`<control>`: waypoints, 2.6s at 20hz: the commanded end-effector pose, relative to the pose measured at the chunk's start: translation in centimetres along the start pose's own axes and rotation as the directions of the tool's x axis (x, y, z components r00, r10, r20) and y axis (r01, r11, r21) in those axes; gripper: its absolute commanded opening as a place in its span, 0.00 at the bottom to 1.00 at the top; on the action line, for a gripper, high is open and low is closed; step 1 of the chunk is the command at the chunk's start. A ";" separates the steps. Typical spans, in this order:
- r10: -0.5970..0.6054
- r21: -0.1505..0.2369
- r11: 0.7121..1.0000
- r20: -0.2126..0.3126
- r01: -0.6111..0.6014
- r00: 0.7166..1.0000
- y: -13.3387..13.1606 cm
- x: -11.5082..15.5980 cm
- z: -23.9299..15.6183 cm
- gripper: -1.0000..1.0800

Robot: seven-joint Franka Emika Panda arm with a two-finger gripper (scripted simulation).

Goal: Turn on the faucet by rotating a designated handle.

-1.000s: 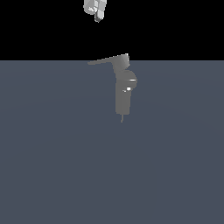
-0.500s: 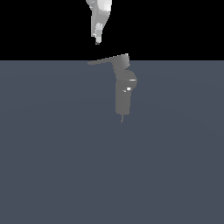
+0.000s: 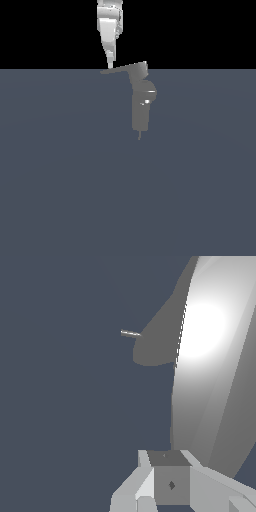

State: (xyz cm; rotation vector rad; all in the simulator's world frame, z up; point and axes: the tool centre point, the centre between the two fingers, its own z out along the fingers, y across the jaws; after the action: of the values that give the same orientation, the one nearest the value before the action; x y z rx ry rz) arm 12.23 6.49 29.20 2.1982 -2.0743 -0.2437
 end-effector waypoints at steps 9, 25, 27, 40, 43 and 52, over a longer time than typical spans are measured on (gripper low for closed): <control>0.096 -0.004 0.995 -0.019 -0.096 0.995 -2.1 -0.5 2.5 0.00; 0.097 -0.005 0.995 -0.020 -0.097 0.995 -0.4 -0.8 2.6 0.00; 0.097 -0.005 0.995 -0.020 -0.097 0.995 0.0 -0.8 2.6 0.00; 0.097 -0.005 0.995 -0.020 -0.097 0.995 2.8 -1.2 2.6 0.00; 0.097 -0.005 0.995 -0.020 -0.097 0.995 3.5 -1.3 2.6 0.00; 0.098 -0.004 0.995 -0.019 -0.098 0.995 5.6 -1.6 2.6 0.00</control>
State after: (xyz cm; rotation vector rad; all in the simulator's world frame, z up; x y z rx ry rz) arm 6.70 7.61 27.61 2.0795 -2.1651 -0.2146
